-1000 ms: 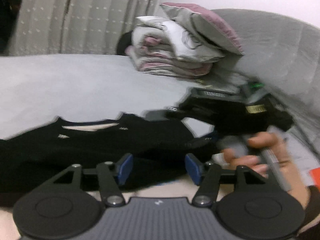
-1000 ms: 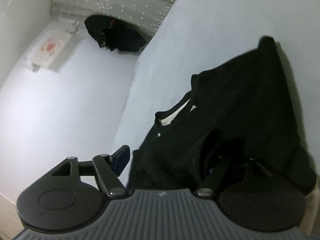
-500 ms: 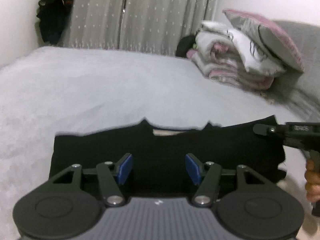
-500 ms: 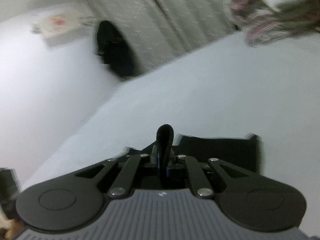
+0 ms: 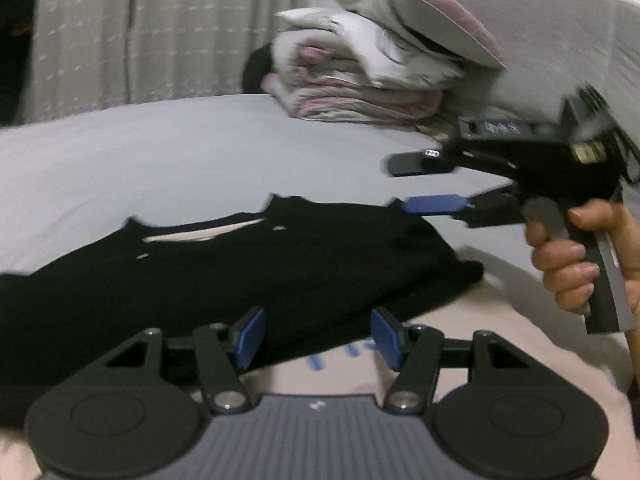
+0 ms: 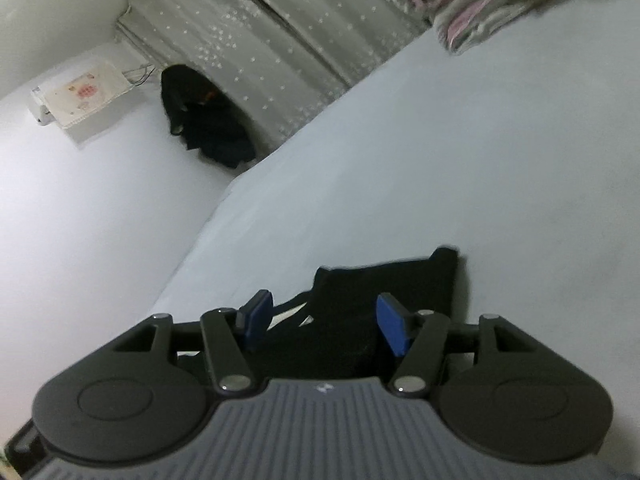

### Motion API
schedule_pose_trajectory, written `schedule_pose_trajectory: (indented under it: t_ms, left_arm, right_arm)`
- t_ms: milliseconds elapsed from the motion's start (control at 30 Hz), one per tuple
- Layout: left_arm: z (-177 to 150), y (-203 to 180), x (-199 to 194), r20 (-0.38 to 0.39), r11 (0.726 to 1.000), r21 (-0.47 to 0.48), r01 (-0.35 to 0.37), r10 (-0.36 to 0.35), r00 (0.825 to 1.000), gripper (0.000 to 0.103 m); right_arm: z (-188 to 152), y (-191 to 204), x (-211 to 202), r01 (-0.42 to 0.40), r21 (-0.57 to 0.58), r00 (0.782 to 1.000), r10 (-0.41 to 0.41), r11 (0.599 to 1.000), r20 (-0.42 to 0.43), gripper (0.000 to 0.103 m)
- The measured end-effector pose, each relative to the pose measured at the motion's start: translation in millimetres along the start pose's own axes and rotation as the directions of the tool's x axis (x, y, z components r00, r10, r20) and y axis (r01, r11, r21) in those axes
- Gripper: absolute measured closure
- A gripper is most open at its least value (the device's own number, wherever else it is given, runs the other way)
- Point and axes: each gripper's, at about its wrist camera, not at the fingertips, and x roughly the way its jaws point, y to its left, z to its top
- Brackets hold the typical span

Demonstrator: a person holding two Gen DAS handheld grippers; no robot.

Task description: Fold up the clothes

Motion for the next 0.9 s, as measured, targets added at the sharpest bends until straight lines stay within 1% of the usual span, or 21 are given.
schedule_pose_trajectory:
  t_ms: [67, 133, 233, 300, 333, 367, 400, 433, 467, 500, 600, 633, 667, 700, 733, 800, 833, 867, 900]
  left_arm:
    - [3.1, -10.3, 8.9, 0.001, 1.0, 0.018, 0.012, -0.012, 1.0, 0.043]
    - [5.8, -20.1, 16.4, 0.001, 0.999, 0.035, 0.033, -0.033, 0.999, 0.045]
    - [8.5, -32.8, 27.6, -0.008, 0.997, 0.071, 0.037, -0.036, 0.999, 0.047]
    - [9.1, -39.6, 31.9, -0.012, 0.996, 0.091, 0.023, -0.022, 1.0, 0.052]
    - [10.2, -40.9, 32.9, -0.008, 0.996, 0.085, 0.019, -0.018, 1.0, 0.054]
    - [11.4, -41.9, 33.6, -0.004, 0.997, 0.076, 0.014, -0.014, 1.0, 0.06]
    - [13.3, -40.9, 34.3, -0.001, 0.998, 0.058, 0.011, -0.011, 1.0, 0.07]
    - [15.3, -39.6, 35.0, 0.002, 0.999, 0.038, 0.007, -0.008, 1.0, 0.078]
    - [17.2, -37.7, 34.9, 0.009, 1.0, 0.008, 0.008, -0.008, 1.0, 0.099]
    - [19.1, -35.6, 34.6, 0.016, 1.0, -0.023, 0.009, -0.009, 1.0, 0.101]
    - [23.8, -29.9, 25.4, 0.082, 0.993, -0.107, 0.047, -0.038, 0.996, 0.101]
    - [25.3, -28.5, 23.6, 0.097, 0.989, -0.129, 0.076, -0.063, 0.993, 0.101]
    - [25.6, -28.3, 24.3, 0.099, 0.984, -0.142, 0.103, -0.09, 0.991, 0.101]
    - [25.8, -28.3, 25.3, 0.099, 0.979, -0.154, 0.13, -0.116, 0.988, 0.101]
    - [25.0, -30.1, 28.5, 0.088, 0.978, -0.154, 0.143, -0.13, 0.988, 0.1]
    - [21.9, -34.5, 33.2, 0.049, 0.982, -0.132, 0.137, -0.132, 0.99, 0.099]
    - [19.9, -35.9, 33.9, 0.035, 0.984, -0.12, 0.13, -0.126, 0.991, 0.097]
    - [17.9, -37.2, 34.6, 0.021, 0.987, -0.108, 0.123, -0.121, 0.992, 0.091]
    - [16.7, -36.5, 31.2, 0.02, 0.988, -0.1, 0.117, -0.115, 0.993, 0.08]
  right_arm:
    - [-3.0, 3.9, 5.2, 0.031, -0.02, 0.999, -0.032, 0.999, -0.026, 0.045]
    - [-6.4, 6.1, 7.8, 0.086, -0.05, 0.995, -0.088, 0.995, -0.038, 0.047]
    - [-10.6, 13.0, 15.1, 0.167, -0.118, 0.984, -0.173, 0.979, -0.04, 0.059]
    - [-14.4, 15.9, 17.6, 0.183, -0.159, 0.982, -0.189, 0.97, -0.027, 0.066]
    - [-15.5, 17.7, 18.2, 0.186, -0.174, 0.981, -0.192, 0.967, -0.017, 0.076]
    - [-15.5, 19.8, 18.0, 0.184, -0.183, 0.982, -0.188, 0.966, -0.002, 0.083]
    - [-15.6, 22.0, 17.9, 0.182, -0.193, 0.983, -0.183, 0.964, 0.012, 0.087]
    - [-15.6, 24.1, 17.7, 0.18, -0.202, 0.984, -0.179, 0.963, 0.026, 0.095]
    - [-15.6, 26.3, 17.6, 0.178, -0.212, 0.984, -0.174, 0.961, 0.04, 0.095]
    - [-15.7, 28.4, 17.4, 0.177, -0.221, 0.984, -0.169, 0.959, 0.053, 0.095]
    - [-14.7, 34.4, 14.6, 0.169, -0.244, 0.984, -0.149, 0.955, 0.097, 0.095]
    - [-12.6, 35.6, 9.3, 0.16, -0.241, 0.984, -0.136, 0.957, 0.116, 0.095]
    - [-10.8, 35.7, 5.8, 0.162, -0.239, 0.982, -0.134, 0.957, 0.131, 0.095]
    - [-9.6, 34.7, 4.4, 0.176, -0.238, 0.979, -0.146, 0.955, 0.139, 0.095]
    - [-8.9, 32.4, 4.8, 0.197, -0.235, 0.976, -0.167, 0.952, 0.14, 0.095]
    - [-8.9, 24.7, 11.0, 0.249, -0.225, 0.967, -0.227, 0.942, 0.118, 0.095]
    - [-9.5, 21.2, 16.0, 0.266, -0.224, 0.964, -0.251, 0.938, 0.092, 0.094]
    - [-10.4, 18.0, 21.0, 0.28, -0.228, 0.96, -0.273, 0.933, 0.062, 0.091]
    - [-10.7, 16.6, 23.4, 0.292, -0.231, 0.956, -0.288, 0.928, 0.049, 0.09]
